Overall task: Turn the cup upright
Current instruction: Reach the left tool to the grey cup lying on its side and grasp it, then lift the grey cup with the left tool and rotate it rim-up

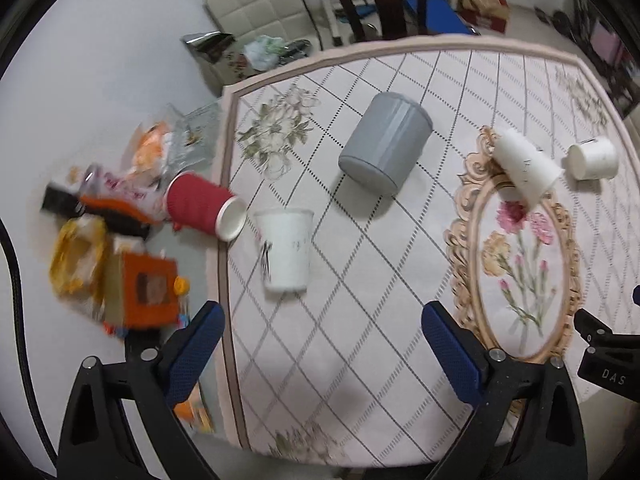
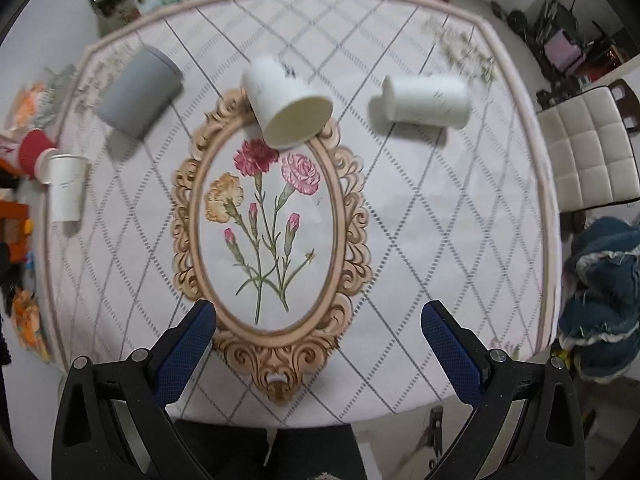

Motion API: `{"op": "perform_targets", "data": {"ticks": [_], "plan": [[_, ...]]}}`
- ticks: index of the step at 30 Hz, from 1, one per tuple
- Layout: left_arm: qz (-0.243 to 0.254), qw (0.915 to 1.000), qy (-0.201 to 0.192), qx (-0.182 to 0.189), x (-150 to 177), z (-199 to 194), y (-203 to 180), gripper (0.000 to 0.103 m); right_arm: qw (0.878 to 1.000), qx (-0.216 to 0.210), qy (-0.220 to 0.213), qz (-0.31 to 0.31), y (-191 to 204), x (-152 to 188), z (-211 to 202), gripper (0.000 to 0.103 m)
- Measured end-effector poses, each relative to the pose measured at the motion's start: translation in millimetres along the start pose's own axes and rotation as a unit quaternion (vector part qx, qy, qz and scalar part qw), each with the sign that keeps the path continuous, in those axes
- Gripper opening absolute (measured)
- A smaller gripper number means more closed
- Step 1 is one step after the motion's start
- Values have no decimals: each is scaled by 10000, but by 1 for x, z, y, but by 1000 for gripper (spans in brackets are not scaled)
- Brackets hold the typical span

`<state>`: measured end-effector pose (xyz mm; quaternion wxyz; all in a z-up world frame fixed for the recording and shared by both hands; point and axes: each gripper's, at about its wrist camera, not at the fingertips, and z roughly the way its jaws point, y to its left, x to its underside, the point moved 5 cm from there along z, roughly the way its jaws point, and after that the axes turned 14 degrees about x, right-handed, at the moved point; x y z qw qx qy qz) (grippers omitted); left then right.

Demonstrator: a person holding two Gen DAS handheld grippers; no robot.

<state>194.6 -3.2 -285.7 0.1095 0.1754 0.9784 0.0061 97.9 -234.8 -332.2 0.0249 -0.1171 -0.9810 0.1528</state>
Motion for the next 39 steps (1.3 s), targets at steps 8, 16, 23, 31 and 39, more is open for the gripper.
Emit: {"op": "perform_targets", "data": {"ticks": [8,16,23,31,39], "plan": [[520,9981,256,214,-59,57,12,96,9986,240,462,31,33,-32,43,96],[1213,9909,387,445,-105,86,-6,83,9963,288,792,167,46,-56,64,93],[1717,9803,698,684,-128,119,-33,83,9941,315,985,330,44,-68,71,93],[2087,9724,927,476,-130,153,-45,83,9928,338,1060,437,46,-82,85,93],[2151,9697,1095,371,-130,174,-44,82,9928,417,1022,469,40,-88,100,93]]}}
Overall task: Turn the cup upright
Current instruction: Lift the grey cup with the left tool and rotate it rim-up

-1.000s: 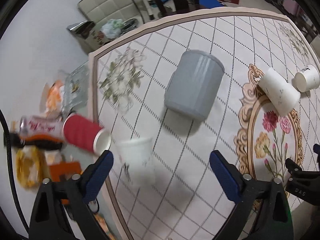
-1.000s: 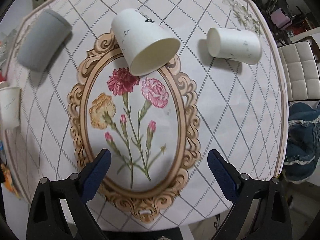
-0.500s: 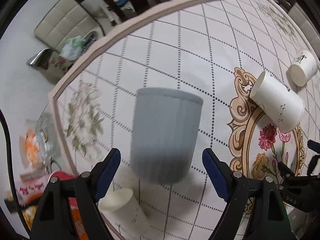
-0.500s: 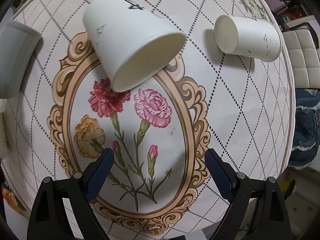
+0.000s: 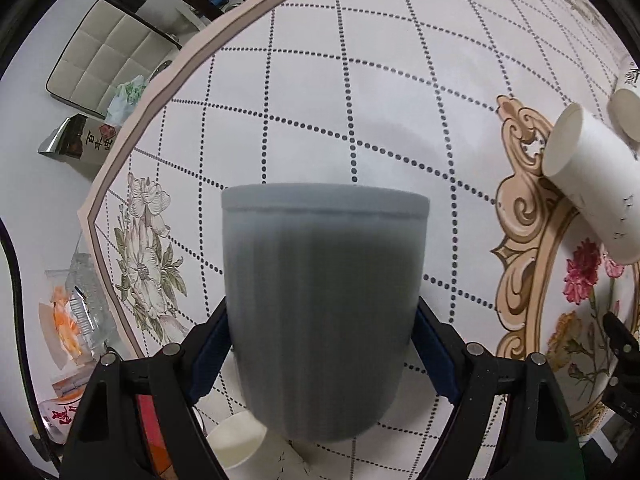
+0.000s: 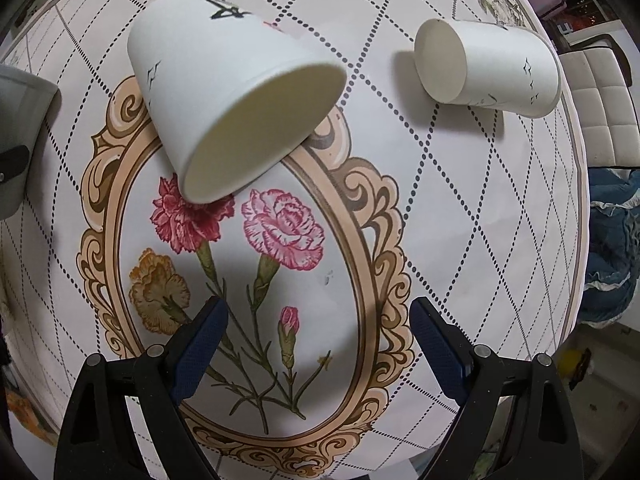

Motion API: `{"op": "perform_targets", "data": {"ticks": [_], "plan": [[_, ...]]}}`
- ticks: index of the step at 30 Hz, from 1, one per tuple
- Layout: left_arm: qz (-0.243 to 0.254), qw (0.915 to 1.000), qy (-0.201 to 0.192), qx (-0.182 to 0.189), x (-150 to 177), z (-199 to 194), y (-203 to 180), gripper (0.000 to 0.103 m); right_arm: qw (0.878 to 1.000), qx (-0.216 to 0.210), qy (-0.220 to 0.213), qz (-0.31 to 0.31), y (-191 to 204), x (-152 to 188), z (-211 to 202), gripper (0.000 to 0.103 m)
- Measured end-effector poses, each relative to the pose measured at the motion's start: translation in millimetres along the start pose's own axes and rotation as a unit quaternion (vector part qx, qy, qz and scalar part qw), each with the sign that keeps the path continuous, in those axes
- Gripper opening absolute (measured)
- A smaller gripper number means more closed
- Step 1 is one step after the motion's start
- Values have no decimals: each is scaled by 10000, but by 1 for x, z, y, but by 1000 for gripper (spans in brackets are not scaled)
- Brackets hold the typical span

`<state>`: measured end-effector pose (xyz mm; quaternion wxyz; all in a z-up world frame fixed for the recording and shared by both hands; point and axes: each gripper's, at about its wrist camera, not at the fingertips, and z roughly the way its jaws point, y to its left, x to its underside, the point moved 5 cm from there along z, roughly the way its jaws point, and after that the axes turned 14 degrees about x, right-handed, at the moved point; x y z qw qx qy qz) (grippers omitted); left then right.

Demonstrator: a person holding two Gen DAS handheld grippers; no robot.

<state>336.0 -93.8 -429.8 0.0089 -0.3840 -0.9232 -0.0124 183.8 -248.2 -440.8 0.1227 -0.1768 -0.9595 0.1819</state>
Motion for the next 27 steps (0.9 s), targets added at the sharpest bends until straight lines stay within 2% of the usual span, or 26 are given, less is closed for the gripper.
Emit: {"op": "perform_targets", "data": {"ticks": [6,12,21,27], "plan": [[-97,9998,-146,16,-2,2,1,80,9999,107,0,27,-2,-3,-4,93],[-380,9984,-408,73,5,-16,0,80,9997,174,-67,130,-14,3,-14,93],[-865,9933,-770,64,40,-64,-15,80,9994,114,-313,131,-24,20,-35,93],[-1396,9867,-807,210,74,-92,-36,80,9985,-37,-536,52,-38,37,-49,93]]}}
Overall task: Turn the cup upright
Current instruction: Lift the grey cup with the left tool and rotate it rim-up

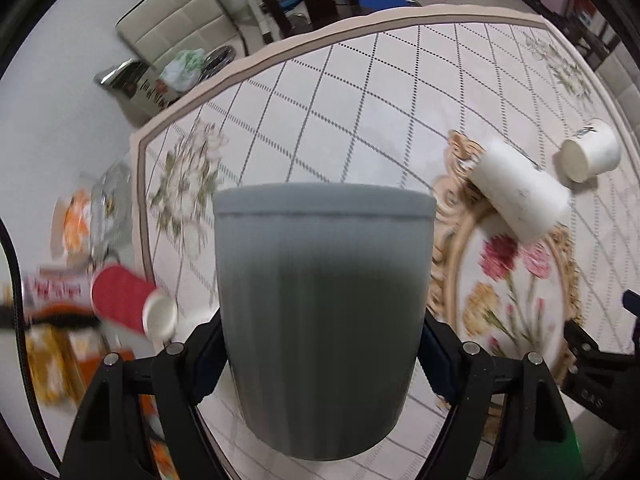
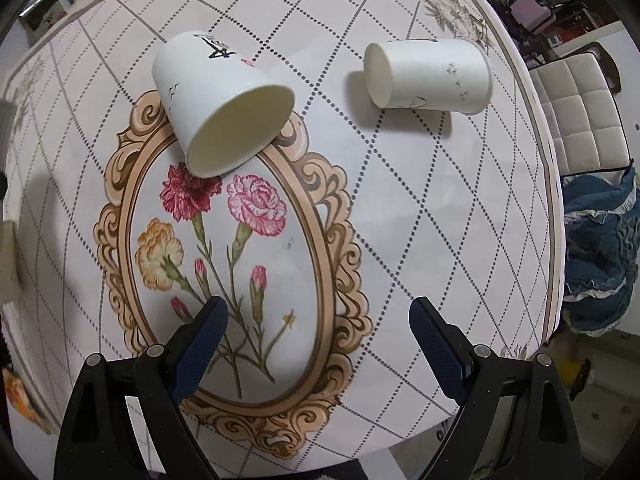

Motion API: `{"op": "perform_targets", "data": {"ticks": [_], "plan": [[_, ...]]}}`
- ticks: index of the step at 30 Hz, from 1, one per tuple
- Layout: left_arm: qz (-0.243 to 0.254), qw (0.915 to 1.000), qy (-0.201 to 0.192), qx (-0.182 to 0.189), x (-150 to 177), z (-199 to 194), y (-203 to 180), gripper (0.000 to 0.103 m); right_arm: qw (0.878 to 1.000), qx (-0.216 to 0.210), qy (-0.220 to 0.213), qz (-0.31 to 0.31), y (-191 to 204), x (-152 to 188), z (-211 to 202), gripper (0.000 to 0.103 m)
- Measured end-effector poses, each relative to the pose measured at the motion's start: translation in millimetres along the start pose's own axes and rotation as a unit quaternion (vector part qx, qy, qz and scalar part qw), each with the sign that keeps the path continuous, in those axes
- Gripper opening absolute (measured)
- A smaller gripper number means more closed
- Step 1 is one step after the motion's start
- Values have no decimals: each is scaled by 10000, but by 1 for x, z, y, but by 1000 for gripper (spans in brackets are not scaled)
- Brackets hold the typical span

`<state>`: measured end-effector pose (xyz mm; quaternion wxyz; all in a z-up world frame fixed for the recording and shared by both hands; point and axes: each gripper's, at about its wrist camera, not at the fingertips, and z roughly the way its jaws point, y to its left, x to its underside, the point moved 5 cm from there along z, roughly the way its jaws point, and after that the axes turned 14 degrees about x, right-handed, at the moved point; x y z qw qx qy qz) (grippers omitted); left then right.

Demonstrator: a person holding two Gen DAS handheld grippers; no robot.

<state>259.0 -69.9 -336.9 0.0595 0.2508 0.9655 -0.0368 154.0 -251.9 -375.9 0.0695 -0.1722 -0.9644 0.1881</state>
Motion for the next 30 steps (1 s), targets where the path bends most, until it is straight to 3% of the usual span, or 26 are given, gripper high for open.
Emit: {"op": "perform_targets", "data": {"ticks": [9,19,30], "plan": [[-948,9952,6,244,64,-20,-52,80,9994,-178,-284,-64,-45,29,-1,93],[-1902,9790,442,577,120,33,-94,80,9997,-13,-183,-154,-80,52,42,93],[-1788,9816,543,392,131,67,-113,80,9999,114,94,-40,-105,62,80,93]]}}
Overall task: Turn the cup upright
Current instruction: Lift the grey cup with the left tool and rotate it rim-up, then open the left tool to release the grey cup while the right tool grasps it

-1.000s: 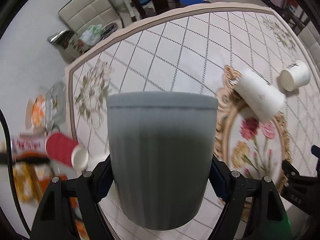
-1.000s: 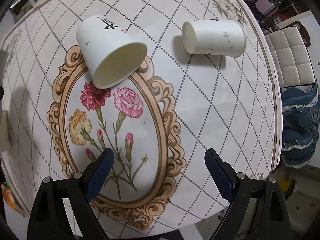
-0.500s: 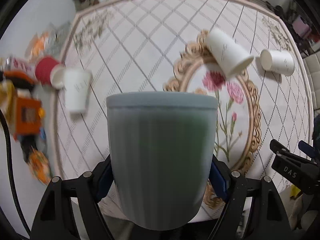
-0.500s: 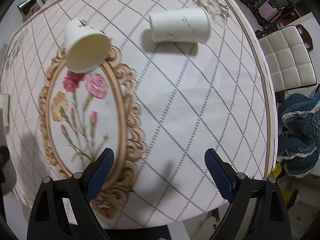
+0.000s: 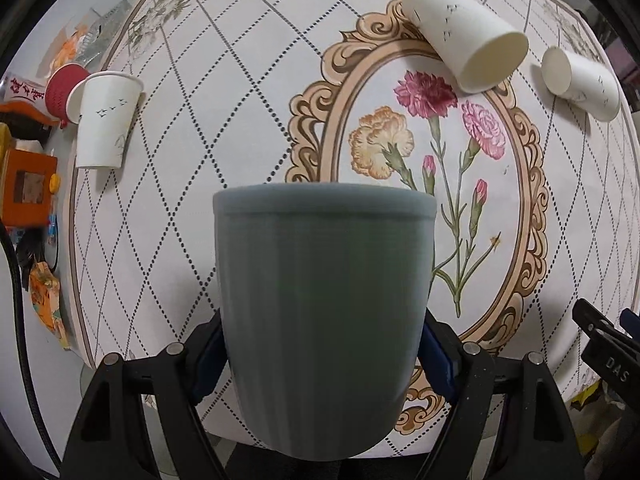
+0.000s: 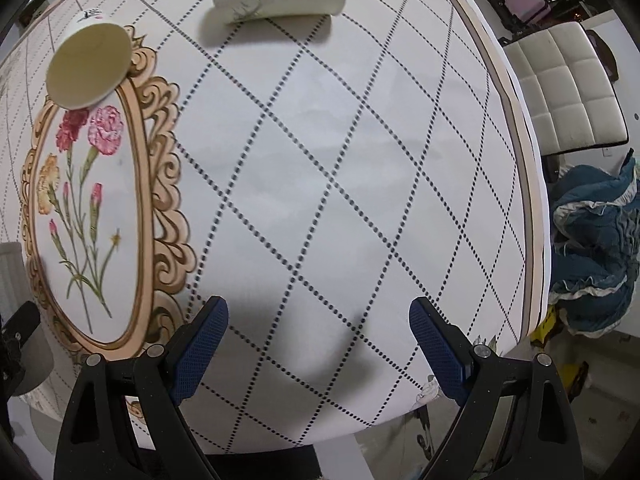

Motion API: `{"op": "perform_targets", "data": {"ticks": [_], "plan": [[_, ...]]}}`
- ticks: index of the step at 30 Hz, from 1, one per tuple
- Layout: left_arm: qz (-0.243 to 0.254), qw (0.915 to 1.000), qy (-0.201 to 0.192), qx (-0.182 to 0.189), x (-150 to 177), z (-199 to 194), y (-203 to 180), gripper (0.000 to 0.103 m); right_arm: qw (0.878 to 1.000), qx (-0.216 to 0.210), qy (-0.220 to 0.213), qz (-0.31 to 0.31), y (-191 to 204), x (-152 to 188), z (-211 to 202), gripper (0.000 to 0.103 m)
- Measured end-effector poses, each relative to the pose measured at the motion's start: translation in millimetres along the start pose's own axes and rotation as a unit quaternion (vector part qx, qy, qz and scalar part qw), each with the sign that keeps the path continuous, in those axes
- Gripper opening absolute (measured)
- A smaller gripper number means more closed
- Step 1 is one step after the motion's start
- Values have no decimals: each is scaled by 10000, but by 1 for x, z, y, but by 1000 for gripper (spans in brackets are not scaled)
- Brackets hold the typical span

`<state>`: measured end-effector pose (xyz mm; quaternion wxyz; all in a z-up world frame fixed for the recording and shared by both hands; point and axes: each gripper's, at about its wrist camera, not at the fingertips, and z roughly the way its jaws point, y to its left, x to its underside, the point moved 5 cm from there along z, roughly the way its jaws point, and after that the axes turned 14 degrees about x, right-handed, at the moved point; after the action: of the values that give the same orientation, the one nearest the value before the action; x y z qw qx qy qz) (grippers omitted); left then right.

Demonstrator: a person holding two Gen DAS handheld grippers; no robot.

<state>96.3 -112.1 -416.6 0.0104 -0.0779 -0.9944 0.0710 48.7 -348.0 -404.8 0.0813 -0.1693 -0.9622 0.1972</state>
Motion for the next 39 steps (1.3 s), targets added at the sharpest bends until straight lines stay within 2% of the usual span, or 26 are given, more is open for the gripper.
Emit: {"op": "perform_targets", "data": {"ticks": [4,10,12,14,17,18,23,30,32,35,39], "plan": [[29,9998,160,96,3,12,-5,80,10000,17,21,29,-6,-1,6,93],[48,9998,208,6,11,24,-19,81,10000,11,43,81,-15,-5,18,93],[54,9998,206,-4,12,25,-20,93,9999,9,45,94,-15,-4,19,93],[66,9998,194,10,13,23,-22,97,9999,-6,56,107,-15,-3,20,93],[20,9999,119,21,17,19,-21,97,9999,-32,59,116,-14,-2,20,93],[-6,9999,123,60,7,13,-19,97,9999,-42,59,118,-13,-2,20,93],[-116,9997,-33,224,12,-11,-5,97,9998,-178,16,99,-12,0,15,93],[-401,9966,-576,432,22,-77,31,97,9982,-543,-171,-200,14,6,-18,93],[-422,9957,-781,274,25,-94,47,97,9965,-733,-237,-331,28,11,-34,93],[-369,9944,-966,-224,32,-104,76,97,9936,-918,-385,-537,51,19,-59,93],[-340,9937,-844,-661,34,-95,116,97,9903,-1000,-566,-781,85,29,-88,93]]}}
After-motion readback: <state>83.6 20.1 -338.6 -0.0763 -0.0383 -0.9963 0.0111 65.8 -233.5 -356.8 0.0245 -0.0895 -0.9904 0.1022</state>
